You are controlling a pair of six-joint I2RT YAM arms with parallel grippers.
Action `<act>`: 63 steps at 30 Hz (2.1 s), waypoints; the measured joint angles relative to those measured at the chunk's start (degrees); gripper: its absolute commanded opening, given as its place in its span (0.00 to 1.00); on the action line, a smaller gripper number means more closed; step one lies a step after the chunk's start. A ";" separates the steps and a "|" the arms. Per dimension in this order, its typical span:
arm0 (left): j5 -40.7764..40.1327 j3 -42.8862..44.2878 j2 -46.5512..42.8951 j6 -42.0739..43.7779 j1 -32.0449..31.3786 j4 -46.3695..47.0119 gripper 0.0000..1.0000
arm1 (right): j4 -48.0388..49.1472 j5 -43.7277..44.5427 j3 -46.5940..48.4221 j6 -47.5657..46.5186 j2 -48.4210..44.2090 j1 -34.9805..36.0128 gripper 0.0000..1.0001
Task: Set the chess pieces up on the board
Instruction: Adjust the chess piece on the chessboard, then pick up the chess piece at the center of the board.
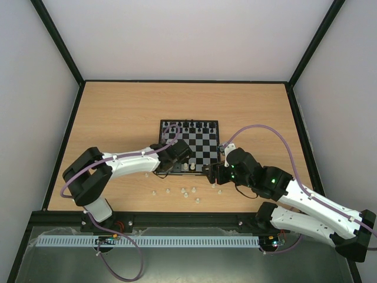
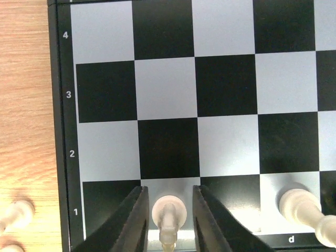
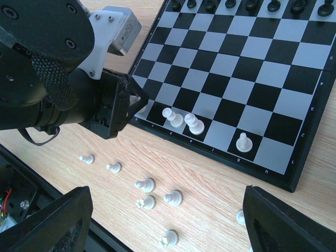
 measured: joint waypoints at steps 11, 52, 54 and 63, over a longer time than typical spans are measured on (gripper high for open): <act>-2.86 1.64 -5.55 -0.68 -0.66 -5.27 0.73 | -0.02 0.04 0.00 -0.02 0.72 0.00 0.90; 2.08 -19.02 -35.10 8.07 1.07 6.08 0.99 | 0.07 1.11 -1.16 12.94 33.51 0.00 0.31; 2.29 -19.06 -35.10 8.44 1.51 6.34 0.99 | 0.07 1.36 -1.27 13.20 33.64 0.00 0.31; 2.82 -19.15 -35.10 9.55 2.62 6.91 0.99 | 0.04 1.57 -3.85 14.45 33.51 0.00 0.39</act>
